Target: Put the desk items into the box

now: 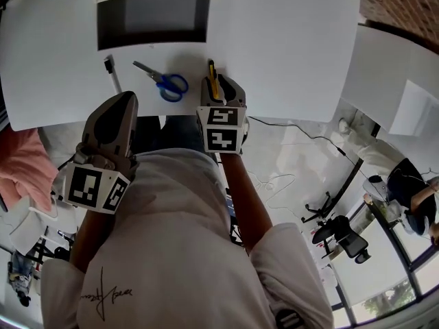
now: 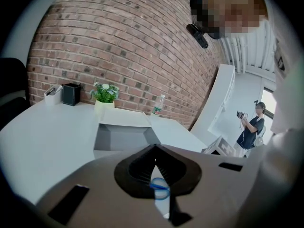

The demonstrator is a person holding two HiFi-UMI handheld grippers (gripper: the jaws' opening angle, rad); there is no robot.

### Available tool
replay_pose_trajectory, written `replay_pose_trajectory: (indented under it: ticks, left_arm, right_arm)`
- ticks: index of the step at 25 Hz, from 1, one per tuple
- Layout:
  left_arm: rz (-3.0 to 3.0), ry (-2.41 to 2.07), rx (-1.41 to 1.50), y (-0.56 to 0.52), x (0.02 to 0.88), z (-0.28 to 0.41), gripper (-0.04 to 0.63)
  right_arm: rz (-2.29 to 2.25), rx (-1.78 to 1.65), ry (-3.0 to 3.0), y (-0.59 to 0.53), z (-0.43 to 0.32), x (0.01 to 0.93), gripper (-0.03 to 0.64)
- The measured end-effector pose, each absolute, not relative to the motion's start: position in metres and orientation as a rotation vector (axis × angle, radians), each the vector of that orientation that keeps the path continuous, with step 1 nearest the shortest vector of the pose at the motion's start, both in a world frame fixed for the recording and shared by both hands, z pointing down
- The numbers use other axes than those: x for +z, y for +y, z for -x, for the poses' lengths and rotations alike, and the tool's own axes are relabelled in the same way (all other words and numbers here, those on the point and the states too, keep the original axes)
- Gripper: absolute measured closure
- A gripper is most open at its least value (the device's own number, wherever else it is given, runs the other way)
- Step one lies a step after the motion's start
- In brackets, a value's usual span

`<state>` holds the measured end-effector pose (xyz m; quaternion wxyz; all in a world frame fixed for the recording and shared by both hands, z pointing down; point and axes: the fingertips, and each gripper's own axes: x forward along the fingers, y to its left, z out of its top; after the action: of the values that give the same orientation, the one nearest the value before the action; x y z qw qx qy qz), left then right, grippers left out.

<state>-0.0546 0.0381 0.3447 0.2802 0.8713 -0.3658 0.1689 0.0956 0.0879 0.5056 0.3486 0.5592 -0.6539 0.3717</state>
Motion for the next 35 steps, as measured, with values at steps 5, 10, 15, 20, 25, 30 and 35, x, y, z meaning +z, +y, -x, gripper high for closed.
replay_pose_trajectory:
  ticks: [5, 10, 15, 20, 25, 30, 35]
  left_arm:
    - [-2.302, -0.986, 0.444, 0.039, 0.351, 0.057, 0.591]
    - [-2.279, -1.007, 0.439, 0.039, 0.355, 0.065, 0.591]
    - [-2.282, -1.001, 0.445, 0.037, 0.354, 0.062, 0.591]
    - [-2.277, -0.966, 0.462, 0.038, 0.358, 0.058, 0.591]
    - [-2.276, -0.964, 0.462, 0.035, 0.359, 0.059, 0.591]
    - [-2.279, -0.961, 0.459, 0.029, 0.358, 0.057, 0.591]
    - [-2.277, -0.957, 0.465, 0.027, 0.358, 0.056, 0.591]
  right_arm:
    - [-1.452, 0.955, -1.661, 0.09, -0.1, 0.512, 0.497]
    - [-1.451, 0.943, -1.651, 0.09, -0.099, 0.514, 0.497]
    - [-1.431, 0.948, -1.654, 0.09, -0.099, 0.512, 0.5]
    - [-1.411, 0.954, -1.658, 0.09, -0.099, 0.512, 0.505]
    - [-1.396, 0.963, -1.657, 0.089, -0.1, 0.513, 0.523]
    - [-1.387, 0.973, -1.656, 0.087, -0.102, 0.513, 0.546]
    - [-1.363, 0.974, -1.662, 0.089, -0.101, 0.513, 0.549]
